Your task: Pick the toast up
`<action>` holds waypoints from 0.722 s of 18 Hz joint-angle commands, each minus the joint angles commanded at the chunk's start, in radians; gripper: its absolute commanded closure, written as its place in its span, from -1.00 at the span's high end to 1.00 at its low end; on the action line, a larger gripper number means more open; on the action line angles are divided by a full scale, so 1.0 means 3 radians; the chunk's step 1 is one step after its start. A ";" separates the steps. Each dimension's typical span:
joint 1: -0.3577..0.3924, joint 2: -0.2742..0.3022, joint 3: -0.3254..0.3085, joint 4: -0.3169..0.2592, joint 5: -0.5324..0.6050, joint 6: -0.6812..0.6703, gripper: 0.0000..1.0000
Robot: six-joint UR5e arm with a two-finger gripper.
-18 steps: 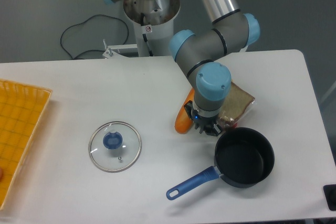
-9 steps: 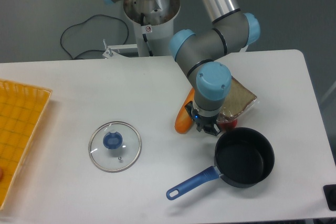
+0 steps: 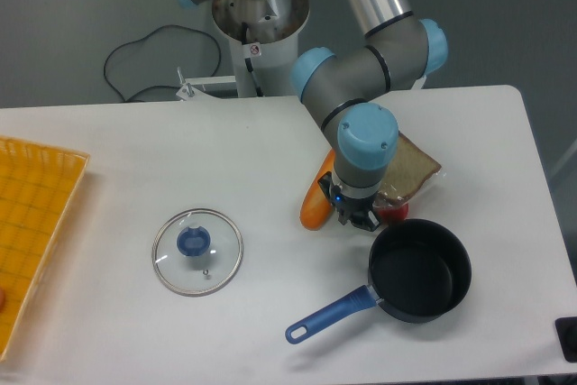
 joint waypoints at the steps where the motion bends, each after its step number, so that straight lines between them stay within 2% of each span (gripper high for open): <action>1: 0.0005 0.0031 0.0036 -0.0066 0.0000 0.0000 -1.00; 4: 0.0005 0.0077 0.0158 -0.0266 -0.0010 -0.0005 -1.00; 13: 0.0010 0.0210 0.0281 -0.0486 -0.0087 -0.0010 -1.00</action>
